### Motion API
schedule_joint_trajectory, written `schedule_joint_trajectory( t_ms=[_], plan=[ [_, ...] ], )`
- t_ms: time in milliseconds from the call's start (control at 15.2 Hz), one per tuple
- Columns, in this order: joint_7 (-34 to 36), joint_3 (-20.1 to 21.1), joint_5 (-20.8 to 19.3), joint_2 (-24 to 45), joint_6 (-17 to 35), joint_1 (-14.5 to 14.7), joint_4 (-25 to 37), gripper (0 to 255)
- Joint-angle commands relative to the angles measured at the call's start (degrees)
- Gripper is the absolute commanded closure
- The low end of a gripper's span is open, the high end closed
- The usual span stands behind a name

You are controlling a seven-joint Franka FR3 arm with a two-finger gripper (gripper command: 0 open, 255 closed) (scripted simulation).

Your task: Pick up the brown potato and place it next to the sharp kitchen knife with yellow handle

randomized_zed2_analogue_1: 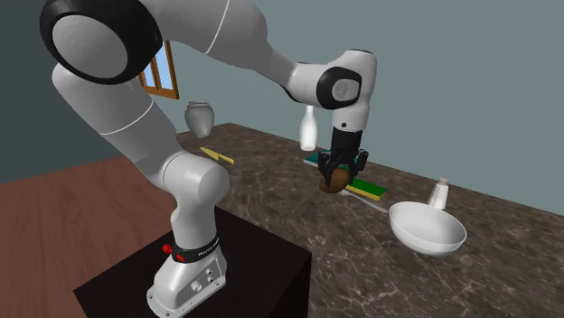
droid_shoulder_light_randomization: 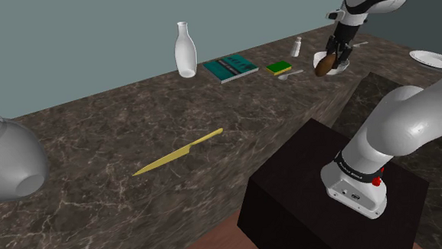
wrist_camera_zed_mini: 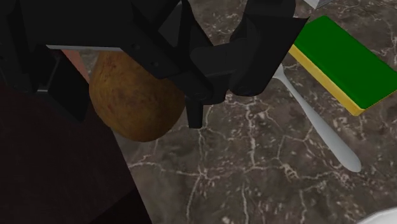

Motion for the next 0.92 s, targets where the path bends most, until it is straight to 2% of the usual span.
schedule_joint_trajectory(
  t_ms=[0, 198, 330, 858],
  plan=[
    [0.2, 0.7, 0.3, -0.4, -1.6, 0.0, 1.1, 255],
    [0.3, 1.4, 0.4, -1.1, -3.5, 0.0, 2.4, 255],
    [3.2, 3.8, 1.3, -1.6, -3.3, 0.7, 1.2, 255],
    [14.2, 12.3, 5.9, -0.9, -2.0, 5.5, -1.1, 255]
  ],
)
